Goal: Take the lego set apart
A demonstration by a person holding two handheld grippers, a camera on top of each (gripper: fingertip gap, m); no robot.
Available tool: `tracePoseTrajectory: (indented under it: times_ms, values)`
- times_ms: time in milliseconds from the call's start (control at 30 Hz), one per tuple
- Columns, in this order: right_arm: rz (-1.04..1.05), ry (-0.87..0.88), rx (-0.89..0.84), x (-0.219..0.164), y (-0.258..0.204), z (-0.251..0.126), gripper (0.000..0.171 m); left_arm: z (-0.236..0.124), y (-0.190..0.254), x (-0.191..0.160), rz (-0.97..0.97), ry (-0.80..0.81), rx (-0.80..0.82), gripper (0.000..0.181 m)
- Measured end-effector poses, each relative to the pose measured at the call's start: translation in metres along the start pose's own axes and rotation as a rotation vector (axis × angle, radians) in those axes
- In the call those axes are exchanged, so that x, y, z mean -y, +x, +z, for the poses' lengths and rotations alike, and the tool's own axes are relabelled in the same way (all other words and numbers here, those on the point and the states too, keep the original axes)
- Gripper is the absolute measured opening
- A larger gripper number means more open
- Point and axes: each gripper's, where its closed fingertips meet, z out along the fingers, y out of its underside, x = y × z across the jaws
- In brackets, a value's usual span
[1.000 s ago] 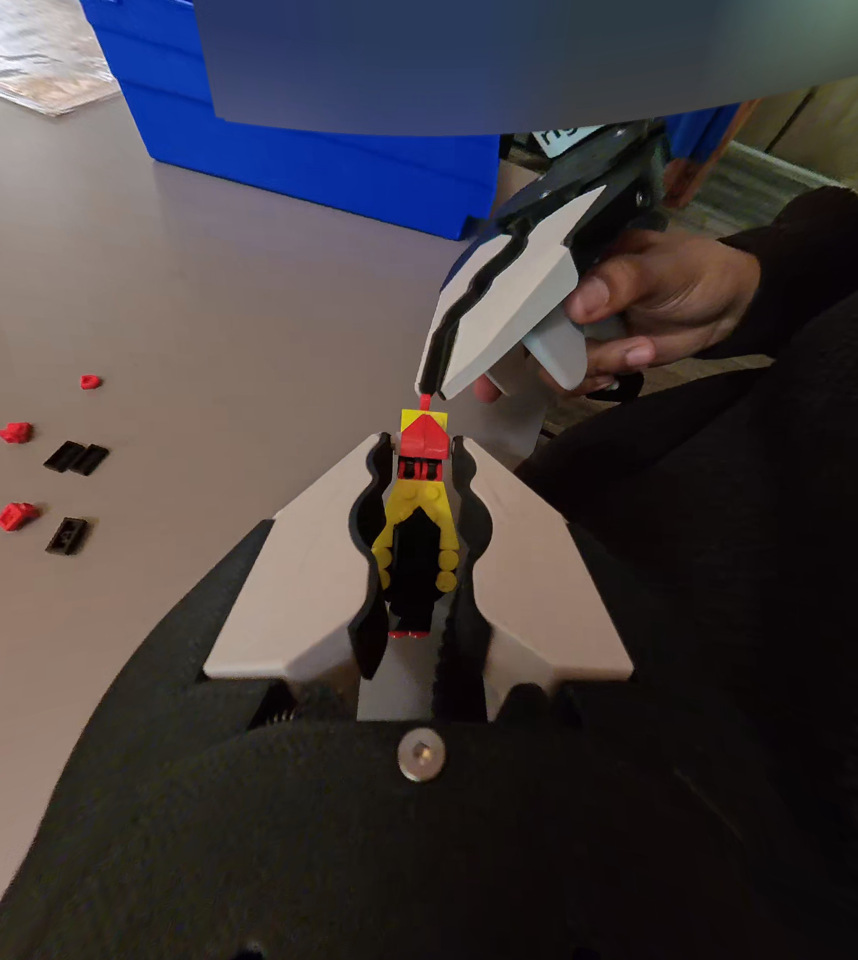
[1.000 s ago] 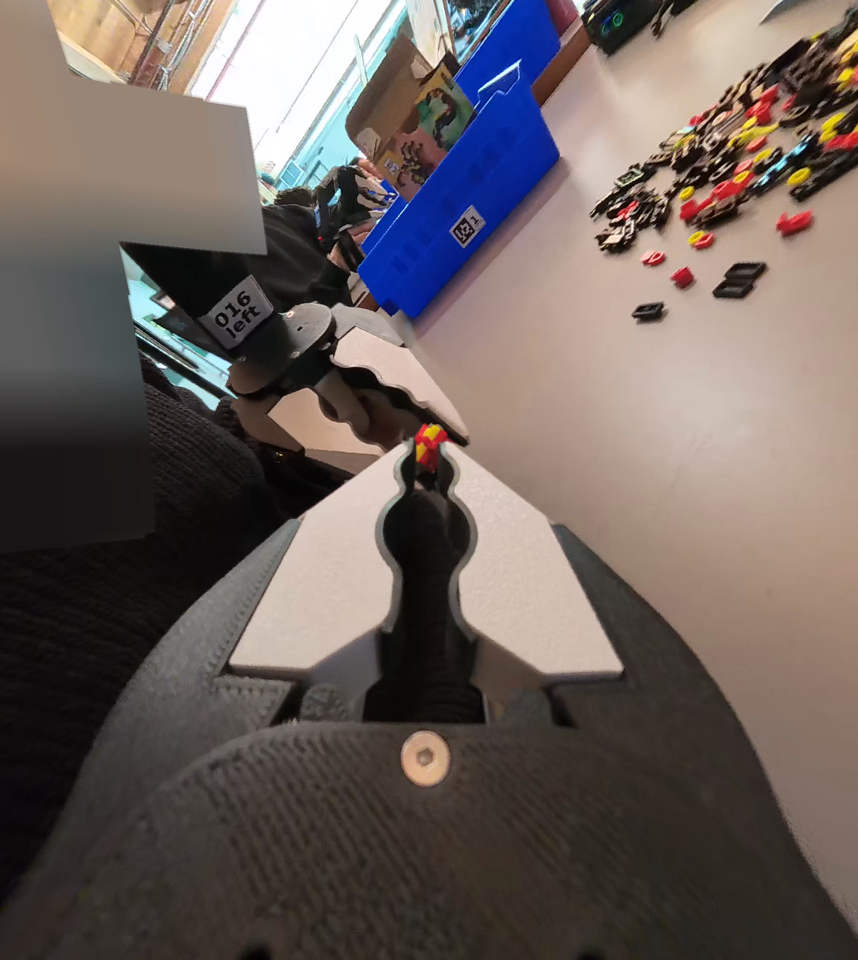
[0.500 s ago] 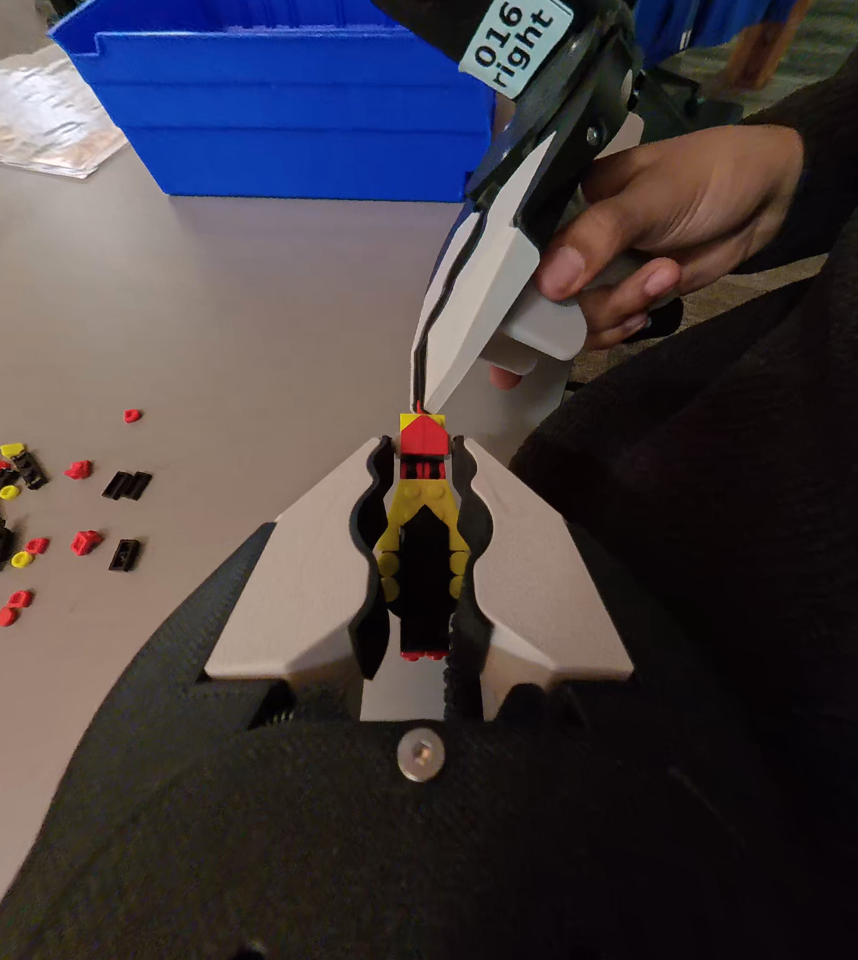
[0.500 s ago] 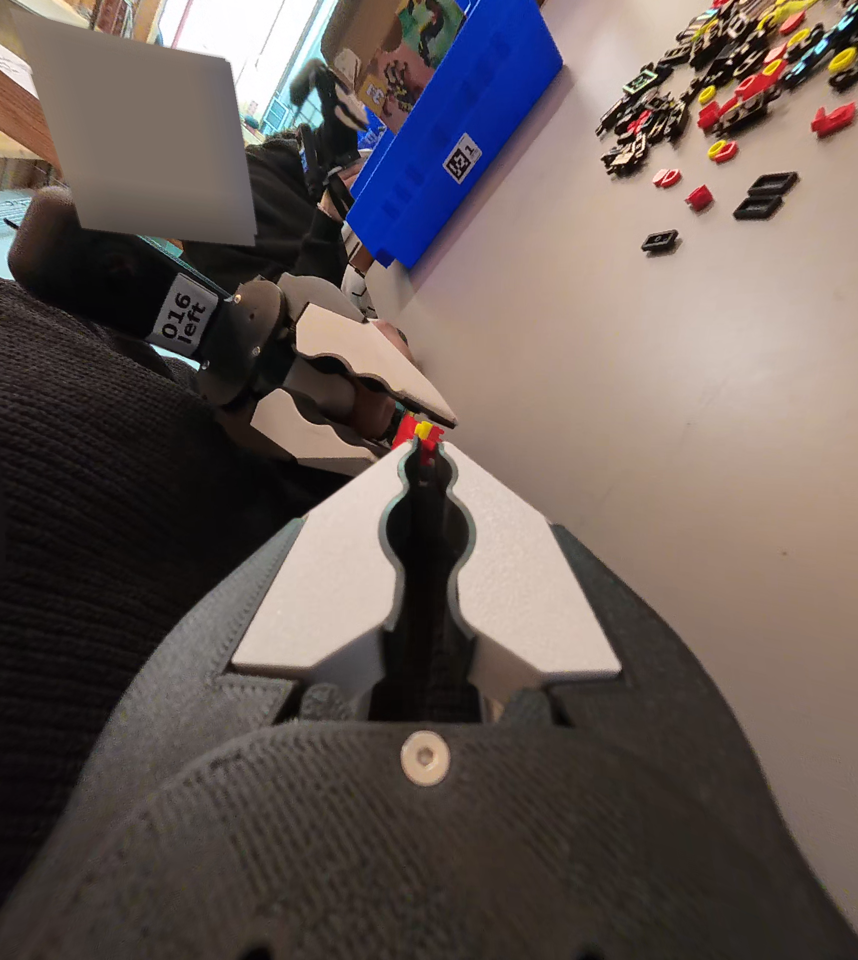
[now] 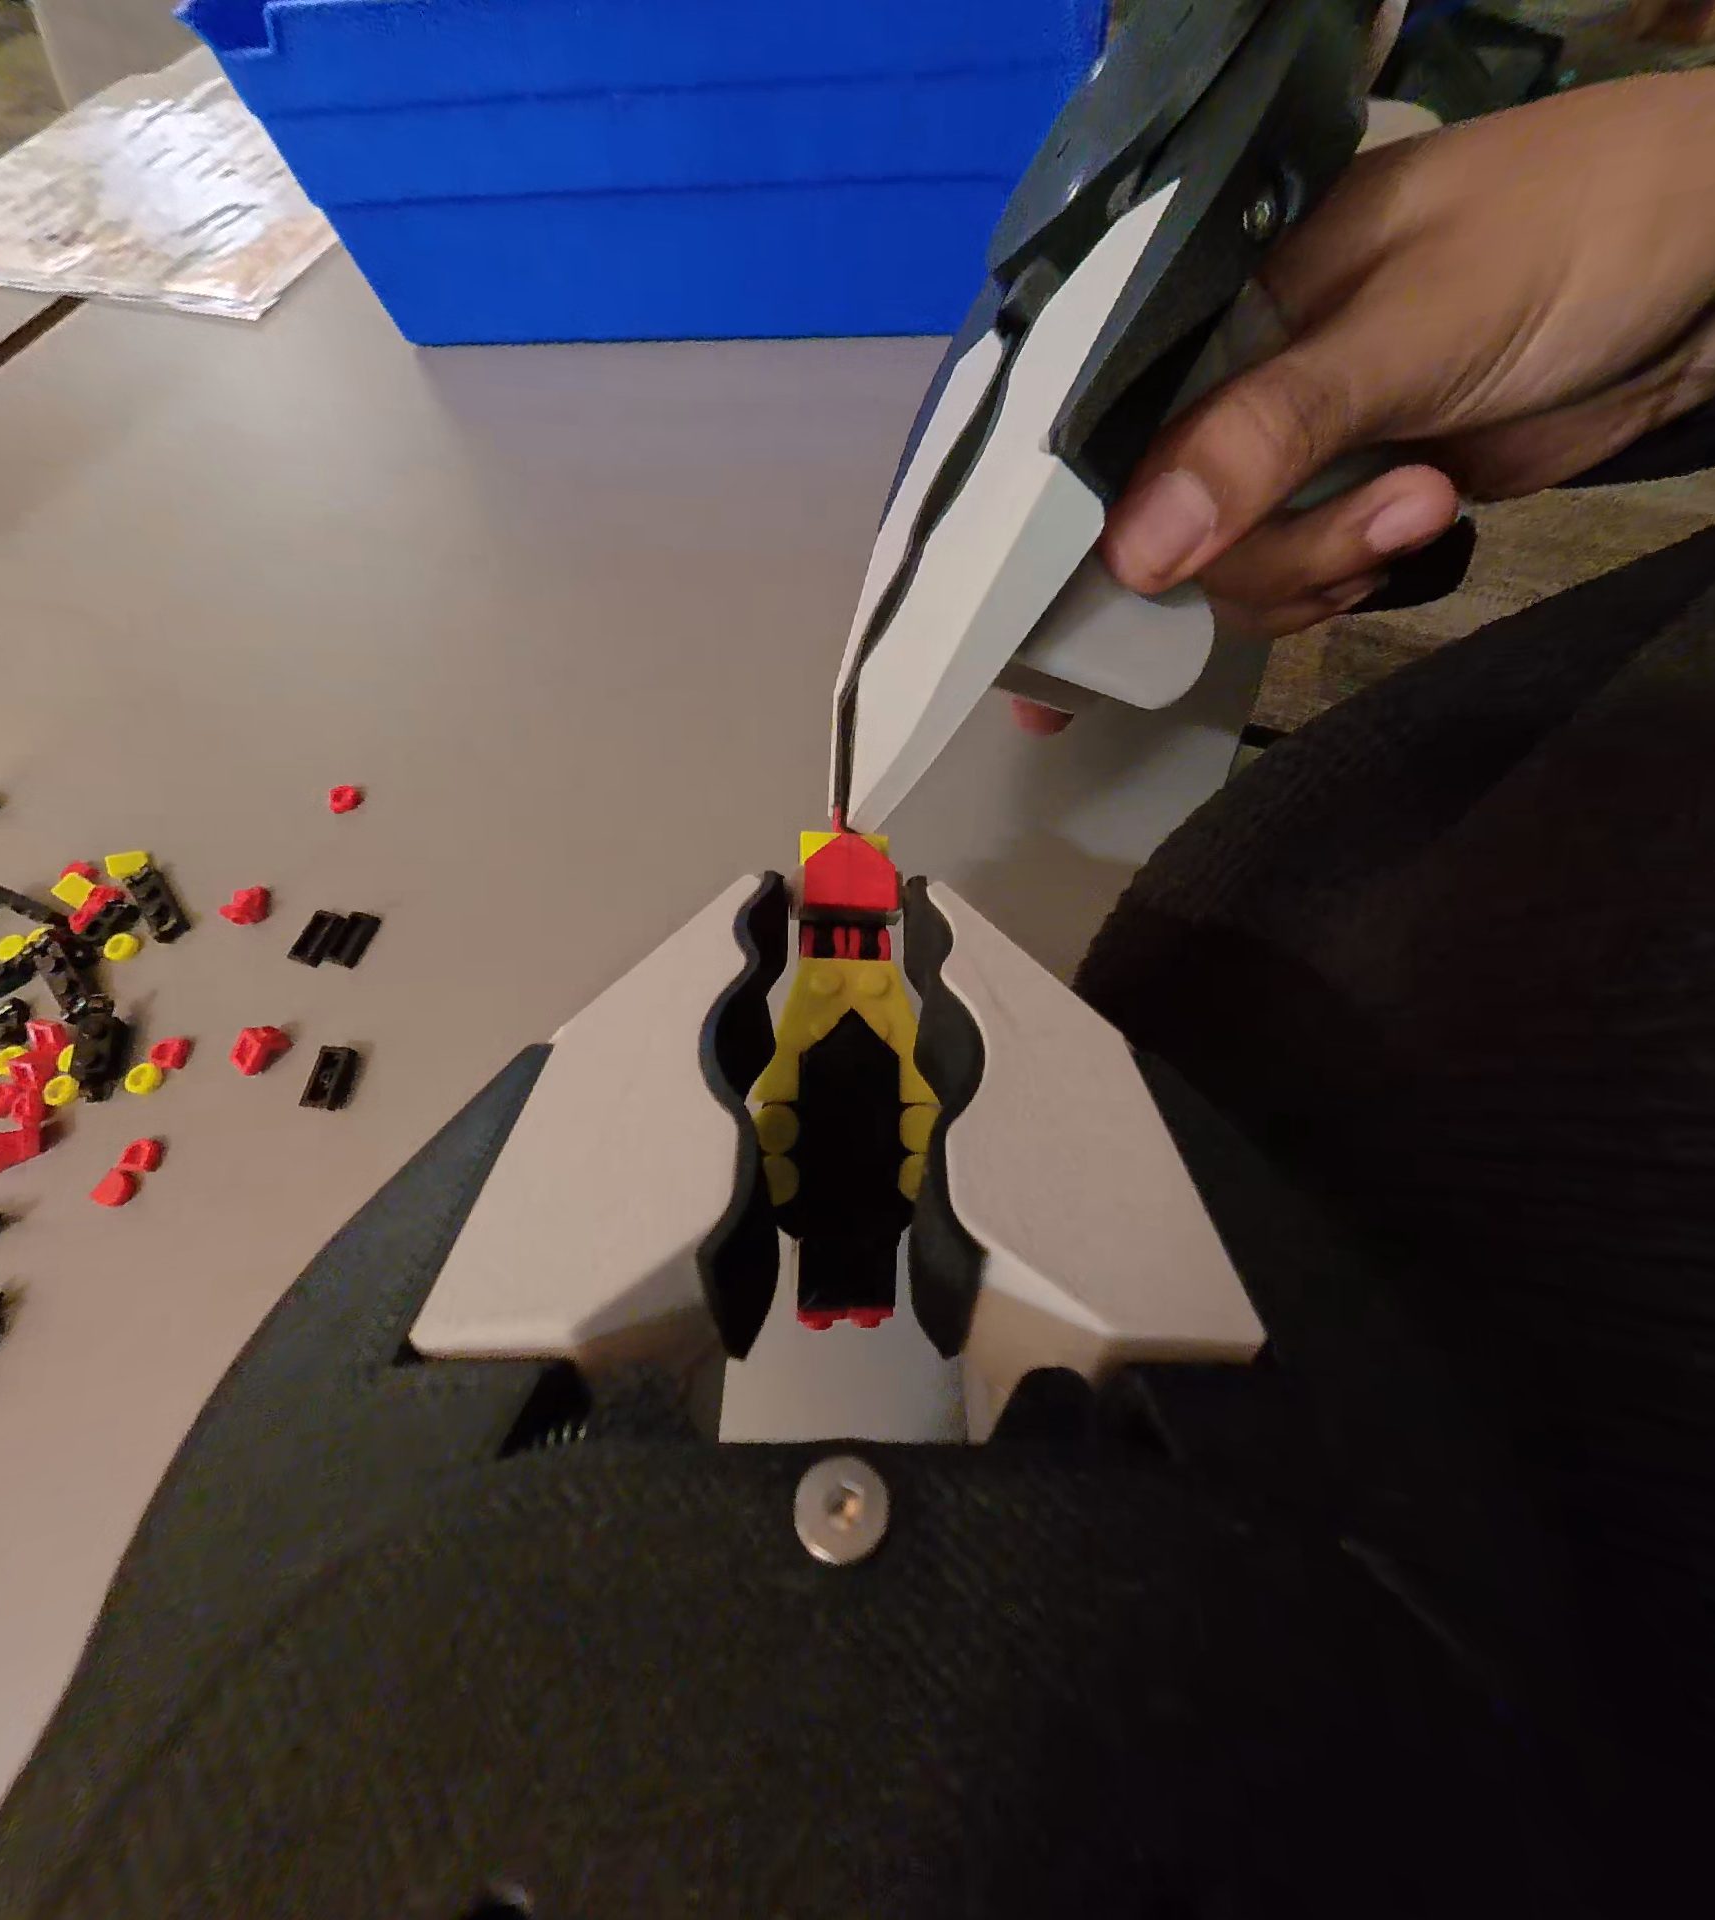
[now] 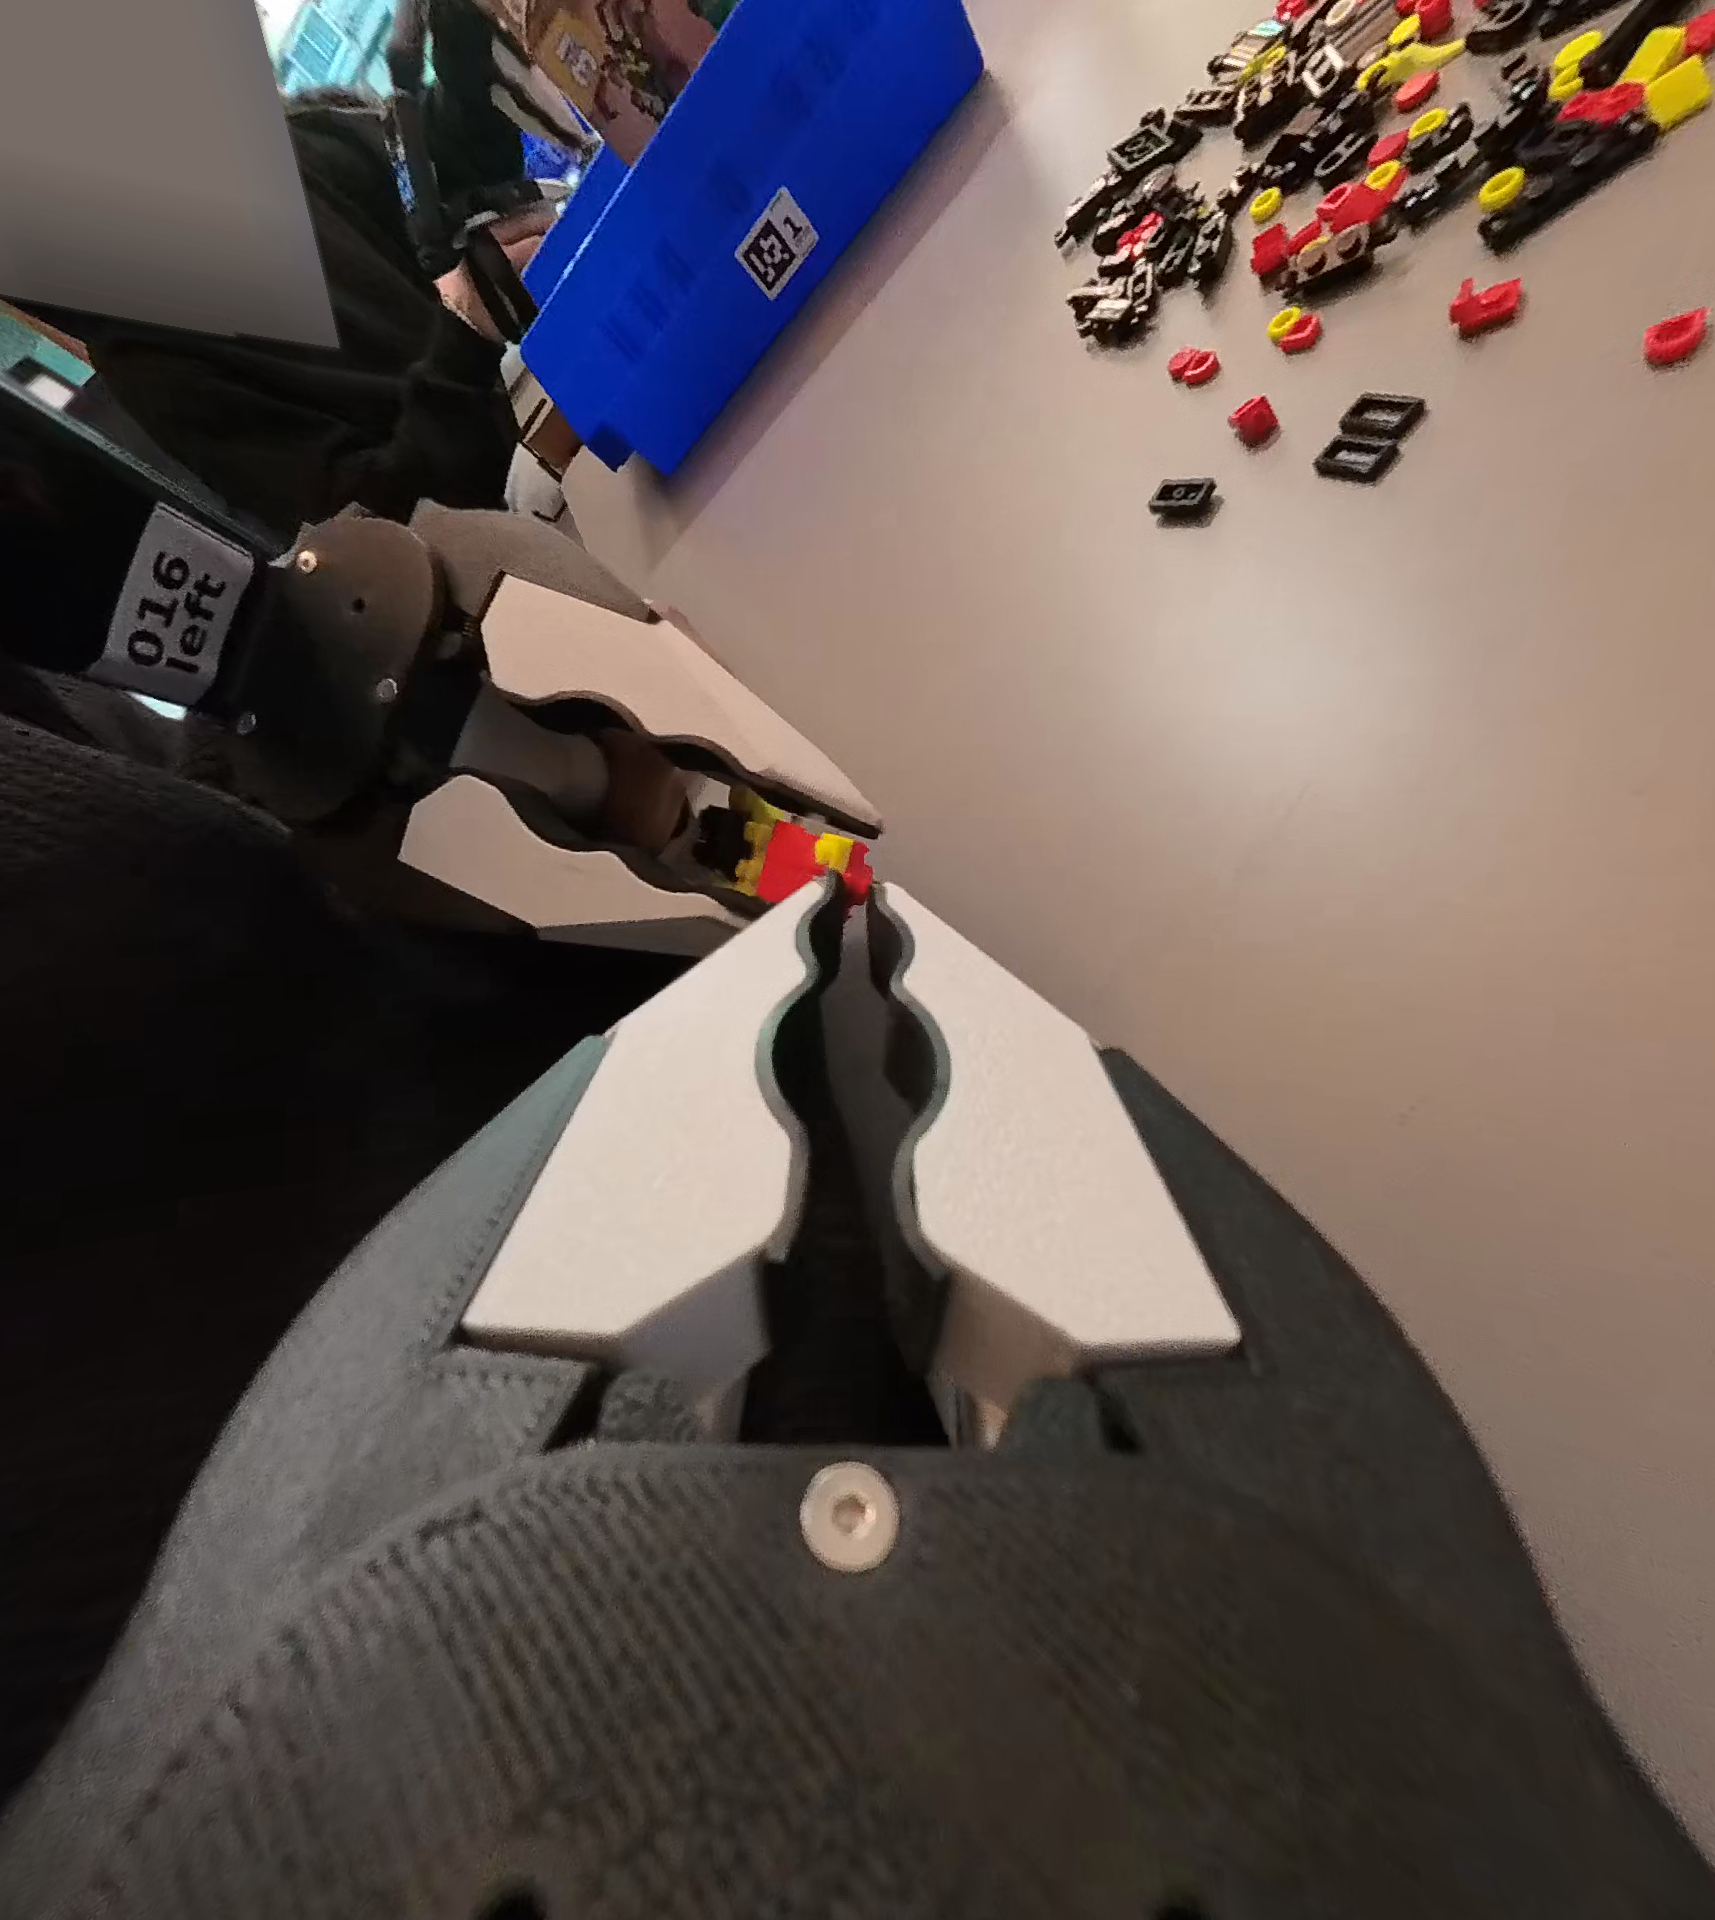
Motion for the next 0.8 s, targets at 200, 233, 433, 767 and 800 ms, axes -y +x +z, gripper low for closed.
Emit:
tracePoseTrajectory:
  times_ms: [200,233,433,767,800]
  values:
    - [0.006,-0.042,-0.040,-0.005,0.011,0.001,0.001,0.002,-0.002,0.002,0.018,0.012,0.023,0.012]
    - [-0.011,-0.058,-0.070,-0.008,0.016,0.001,0.000,0.000,0.000,0.006,0.029,0.024,0.021,0.004]
    - [-0.042,0.005,-0.227,0.004,0.049,-0.017,0.000,0.000,-0.007,0.004,-0.036,0.006,0.055,0.002]
    - [-0.017,0.112,-0.173,0.022,0.045,-0.025,0.000,-0.005,-0.030,-0.005,-0.216,0.007,0.034,0.001]
    - [-0.014,0.116,-0.160,0.023,0.043,-0.026,0.000,-0.005,-0.030,-0.005,-0.250,0.017,0.017,0.001]
